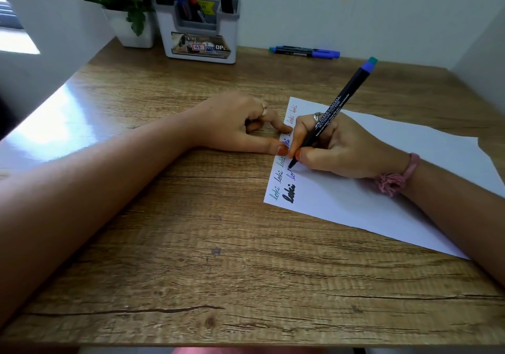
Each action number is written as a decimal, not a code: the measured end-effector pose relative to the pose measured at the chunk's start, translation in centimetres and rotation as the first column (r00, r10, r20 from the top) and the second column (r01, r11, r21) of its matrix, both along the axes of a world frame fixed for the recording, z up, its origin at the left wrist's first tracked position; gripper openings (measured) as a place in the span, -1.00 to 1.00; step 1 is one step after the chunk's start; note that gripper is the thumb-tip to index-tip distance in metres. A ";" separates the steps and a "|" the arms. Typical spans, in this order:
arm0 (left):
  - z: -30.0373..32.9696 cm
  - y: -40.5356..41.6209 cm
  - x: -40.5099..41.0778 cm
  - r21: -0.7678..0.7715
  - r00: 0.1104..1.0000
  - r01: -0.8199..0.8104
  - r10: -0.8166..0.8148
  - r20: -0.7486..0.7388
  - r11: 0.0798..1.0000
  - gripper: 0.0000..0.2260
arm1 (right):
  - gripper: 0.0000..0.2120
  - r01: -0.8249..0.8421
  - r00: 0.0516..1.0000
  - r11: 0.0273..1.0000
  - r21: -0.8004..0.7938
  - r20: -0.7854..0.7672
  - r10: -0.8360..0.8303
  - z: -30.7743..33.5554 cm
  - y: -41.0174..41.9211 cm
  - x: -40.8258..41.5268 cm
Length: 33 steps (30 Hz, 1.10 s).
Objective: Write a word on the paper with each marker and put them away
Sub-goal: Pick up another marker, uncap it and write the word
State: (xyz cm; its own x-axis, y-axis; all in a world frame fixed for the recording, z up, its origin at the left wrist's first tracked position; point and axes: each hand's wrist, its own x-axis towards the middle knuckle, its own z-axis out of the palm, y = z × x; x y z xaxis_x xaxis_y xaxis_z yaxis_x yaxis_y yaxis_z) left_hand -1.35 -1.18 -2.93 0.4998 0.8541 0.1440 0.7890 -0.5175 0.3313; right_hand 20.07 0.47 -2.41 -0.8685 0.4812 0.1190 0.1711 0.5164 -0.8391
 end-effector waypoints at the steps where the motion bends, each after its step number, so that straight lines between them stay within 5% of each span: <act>1: 0.0 0.0 0.0 -0.001 1.000 0.001 -0.001 0.000 1.000 -0.60 | -0.94 -0.009 1.000 1.000 0.000 -0.003 0.009 0.0 0.0 0.0; 19: 0.1 -0.1 0.1 -0.006 1.000 -0.005 0.005 0.016 1.000 -0.60 | -0.97 0.044 0.999 0.999 0.003 -0.001 -0.044 -0.2 0.3 0.2; 24: 0.1 -0.1 0.2 0.001 1.000 -0.002 0.002 0.016 1.000 -0.59 | -0.83 0.065 0.998 0.998 0.017 -0.022 -0.064 -0.4 0.5 0.2; 28: 0.2 -0.3 0.3 -0.003 1.000 0.001 -0.001 0.014 1.000 -0.60 | -0.99 0.067 0.998 0.998 0.000 -0.012 -0.067 -0.5 0.5 0.1; 33: 0.2 -0.3 0.2 0.032 0.998 -0.060 0.059 0.035 0.998 -0.28 | -0.88 0.052 0.999 0.999 -0.014 -0.017 -0.052 -0.5 0.6 0.1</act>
State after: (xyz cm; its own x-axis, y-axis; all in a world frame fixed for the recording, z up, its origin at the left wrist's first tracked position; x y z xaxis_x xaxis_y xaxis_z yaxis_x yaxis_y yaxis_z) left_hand -1.10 -1.53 -2.78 0.4426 0.8766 0.1889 0.8072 -0.4812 0.3418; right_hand 20.14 1.08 -2.91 -0.8403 0.5270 0.1273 0.1824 0.4959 -0.8490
